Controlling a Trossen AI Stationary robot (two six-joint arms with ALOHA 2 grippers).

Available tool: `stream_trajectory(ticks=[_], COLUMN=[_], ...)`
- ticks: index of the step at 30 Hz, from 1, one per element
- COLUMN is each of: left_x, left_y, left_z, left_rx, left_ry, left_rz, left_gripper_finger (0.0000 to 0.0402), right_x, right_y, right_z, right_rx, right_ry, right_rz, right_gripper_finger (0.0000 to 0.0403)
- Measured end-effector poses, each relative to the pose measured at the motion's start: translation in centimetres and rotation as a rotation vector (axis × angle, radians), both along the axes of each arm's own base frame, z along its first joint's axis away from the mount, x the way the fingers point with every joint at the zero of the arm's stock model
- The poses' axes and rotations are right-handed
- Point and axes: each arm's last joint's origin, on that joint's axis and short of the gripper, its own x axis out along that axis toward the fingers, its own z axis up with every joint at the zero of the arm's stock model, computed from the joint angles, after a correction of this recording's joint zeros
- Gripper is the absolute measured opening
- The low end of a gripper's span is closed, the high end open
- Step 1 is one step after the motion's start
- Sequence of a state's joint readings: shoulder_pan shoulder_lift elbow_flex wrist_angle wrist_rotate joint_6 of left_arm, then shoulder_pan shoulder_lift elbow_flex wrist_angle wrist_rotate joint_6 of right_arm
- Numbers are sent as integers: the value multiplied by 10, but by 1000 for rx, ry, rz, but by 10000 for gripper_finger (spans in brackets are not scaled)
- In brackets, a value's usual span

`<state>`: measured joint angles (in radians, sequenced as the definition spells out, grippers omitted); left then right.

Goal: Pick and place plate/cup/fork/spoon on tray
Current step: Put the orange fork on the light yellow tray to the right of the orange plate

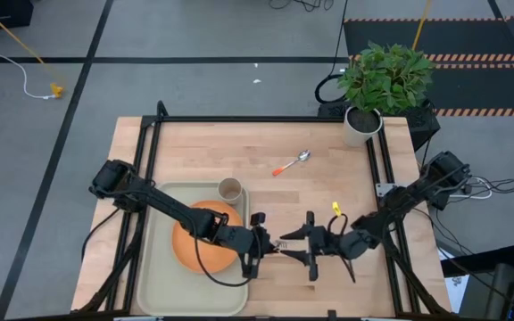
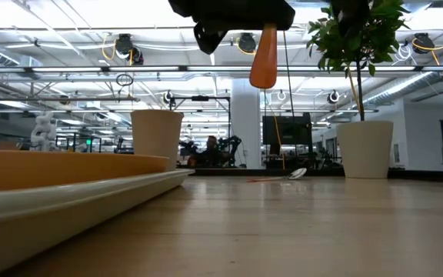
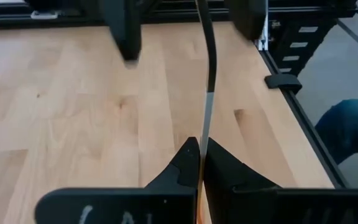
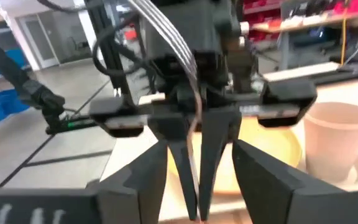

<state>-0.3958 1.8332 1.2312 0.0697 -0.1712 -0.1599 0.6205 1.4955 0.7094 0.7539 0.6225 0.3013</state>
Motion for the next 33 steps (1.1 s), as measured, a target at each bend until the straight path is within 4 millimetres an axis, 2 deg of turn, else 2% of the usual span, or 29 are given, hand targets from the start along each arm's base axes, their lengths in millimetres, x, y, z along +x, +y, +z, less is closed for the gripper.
stream_trajectory(ticks=[3,6,14,20,29,33], left_x=[0,-1,-3,-5,-6,-7], left_y=[-1,-1,-6,-12,-16,-17], left_z=[0,-1,-1,-1,0,1], left_rx=[-21,-42,-91,-94,-125,-83], left_ry=[8,22,33,36,29,-8], left_rz=[-15,-7,-10,-23,-12,57], left_gripper_finger=[5,5,5,5,16,43], right_x=[5,9,18,23,22,22], right_y=[-2,-2,4,5,6,4], right_z=[-5,-9,-17,-24,-22,-20], right_rx=[22,36,41,35,14,18], right_ry=[10,0,-84,-114,-128,-138], right_rz=[6,28,143,163,208,126], right_gripper_finger=[182,170,72,9,4,2])
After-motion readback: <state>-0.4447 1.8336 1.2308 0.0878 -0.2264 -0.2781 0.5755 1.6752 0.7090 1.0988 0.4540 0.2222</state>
